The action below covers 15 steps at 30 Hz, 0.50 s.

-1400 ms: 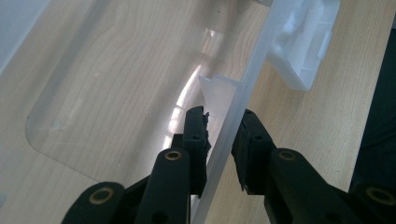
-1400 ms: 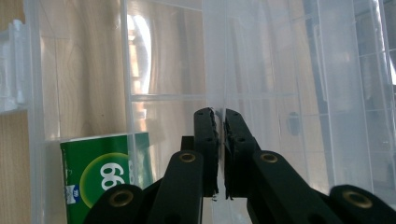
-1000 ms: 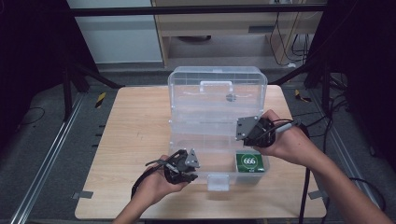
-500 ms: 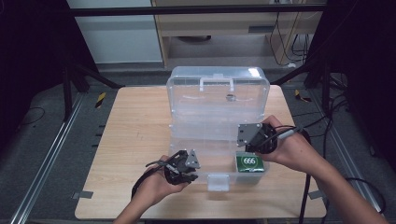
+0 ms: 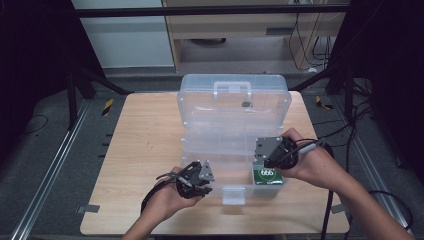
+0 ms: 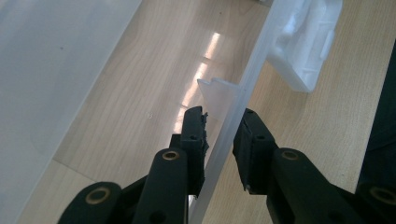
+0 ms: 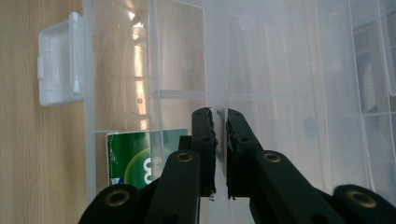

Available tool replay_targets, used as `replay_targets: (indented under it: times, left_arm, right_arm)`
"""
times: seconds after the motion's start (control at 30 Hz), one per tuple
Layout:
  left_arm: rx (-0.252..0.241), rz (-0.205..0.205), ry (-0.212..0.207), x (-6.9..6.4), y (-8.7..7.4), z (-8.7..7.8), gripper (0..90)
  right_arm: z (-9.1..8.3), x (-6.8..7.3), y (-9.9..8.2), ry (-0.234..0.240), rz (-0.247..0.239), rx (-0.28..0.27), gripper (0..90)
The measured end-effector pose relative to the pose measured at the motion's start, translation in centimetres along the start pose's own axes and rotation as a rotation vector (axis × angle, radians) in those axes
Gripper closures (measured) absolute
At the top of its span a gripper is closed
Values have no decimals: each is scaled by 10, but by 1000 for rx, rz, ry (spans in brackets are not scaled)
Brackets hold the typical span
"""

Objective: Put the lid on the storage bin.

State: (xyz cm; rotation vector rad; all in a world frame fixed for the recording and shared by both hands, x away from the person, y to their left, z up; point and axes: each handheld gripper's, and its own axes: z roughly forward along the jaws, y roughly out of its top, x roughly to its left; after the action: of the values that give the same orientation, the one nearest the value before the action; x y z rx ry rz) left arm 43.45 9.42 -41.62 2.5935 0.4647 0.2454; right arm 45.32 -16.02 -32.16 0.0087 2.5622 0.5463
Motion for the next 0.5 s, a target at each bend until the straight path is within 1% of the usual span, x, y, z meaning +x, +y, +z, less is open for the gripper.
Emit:
replay_targets:
  times: [0.03, 0.07, 0.1, 0.17, 0.23, 0.43, 0.5]
  left_arm:
    - [-1, 1, 0, 0, 0, 0, 739]
    - [0, 45, 5, 3, 1, 0, 739]
    - [-5, 47, 1, 3, 1, 0, 739]
    - [-5, 49, 12, 3, 1, 0, 738]
    - [-4, 45, 4, 3, 0, 0, 738]
    - [-11, 41, 11, 2, 0, 0, 732]
    - [-25, 35, 11, 1, 0, 0, 722]
  right_arm:
    - [0, 0, 0, 0, -1, 1, 840]
    - [0, 1, 0, 5, 0, 2, 840]
    - [0, 1, 0, 5, -1, 1, 840]
    - [0, 2, 0, 10, 1, 1, 840]
    - [0, 3, -1, 10, 1, 1, 841]
    - [0, 6, -2, 21, -1, 0, 837]
    - [0, 5, -2, 21, 3, -3, 835]
